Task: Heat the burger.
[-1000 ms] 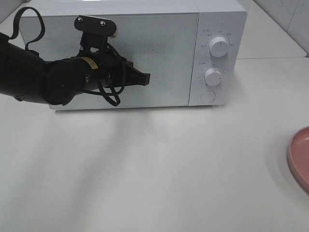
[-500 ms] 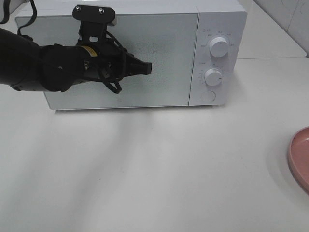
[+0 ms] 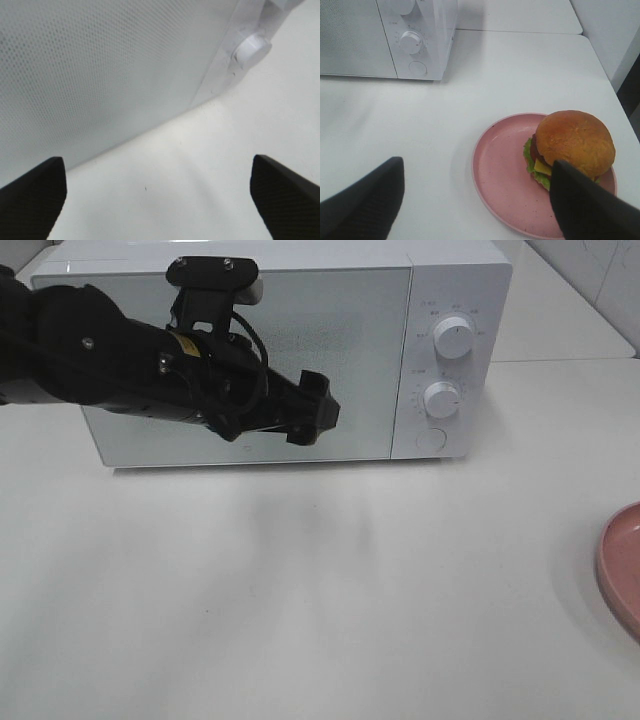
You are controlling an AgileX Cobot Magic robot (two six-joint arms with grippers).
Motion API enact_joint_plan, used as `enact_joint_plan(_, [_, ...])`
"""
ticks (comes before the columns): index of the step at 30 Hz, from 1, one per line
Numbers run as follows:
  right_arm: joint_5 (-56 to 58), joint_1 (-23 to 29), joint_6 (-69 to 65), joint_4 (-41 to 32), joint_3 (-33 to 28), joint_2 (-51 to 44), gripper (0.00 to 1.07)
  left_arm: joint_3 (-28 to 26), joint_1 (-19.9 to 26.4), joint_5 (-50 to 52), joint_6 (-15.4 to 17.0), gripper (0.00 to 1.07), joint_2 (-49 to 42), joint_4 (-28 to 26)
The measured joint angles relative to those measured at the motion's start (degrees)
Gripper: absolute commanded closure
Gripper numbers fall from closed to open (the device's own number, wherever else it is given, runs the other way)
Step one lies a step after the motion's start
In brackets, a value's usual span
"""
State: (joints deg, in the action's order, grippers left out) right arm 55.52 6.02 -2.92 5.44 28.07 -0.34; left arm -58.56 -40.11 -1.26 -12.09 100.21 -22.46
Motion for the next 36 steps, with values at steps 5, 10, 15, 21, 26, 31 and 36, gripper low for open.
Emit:
enact_joint_plan(5, [0.00, 0.00, 0.00, 0.00, 0.00, 0.00, 0.31, 0.00, 0.00, -11.34, 0.57, 0.10, -2.64, 0.00])
enact_joint_plan(10, [0.00, 0.00, 0.00, 0.00, 0.00, 0.00, 0.31, 0.00, 0.00, -22.86, 3.95, 0.10, -5.56, 1.60])
enact_joint_plan(15, [0.00, 0.00, 0.00, 0.00, 0.00, 0.00, 0.31, 0.00, 0.00, -31.63, 5.61, 0.10, -8.59, 5.04])
enact_joint_plan(21, [0.00, 0.00, 0.00, 0.00, 0.00, 0.00, 0.31, 0.00, 0.00, -44.23, 5.67, 0.10, -12.72, 7.68])
enact_joint_plan(26, [0.00, 0.00, 0.00, 0.00, 0.00, 0.00, 0.31, 0.00, 1.78, -51.91, 6.88, 0.10, -15.53, 8.48])
enact_joint_plan(31, [0.00, 0.00, 0.00, 0.00, 0.00, 0.00, 0.31, 0.00, 8.25, -58.56, 7.51, 0.10, -18.74, 9.45])
enact_joint_plan(36, [0.00, 0.00, 0.00, 0.00, 0.00, 0.00, 0.31, 0.00, 15.70, -61.65, 7.22, 0.10, -22.52, 10.03])
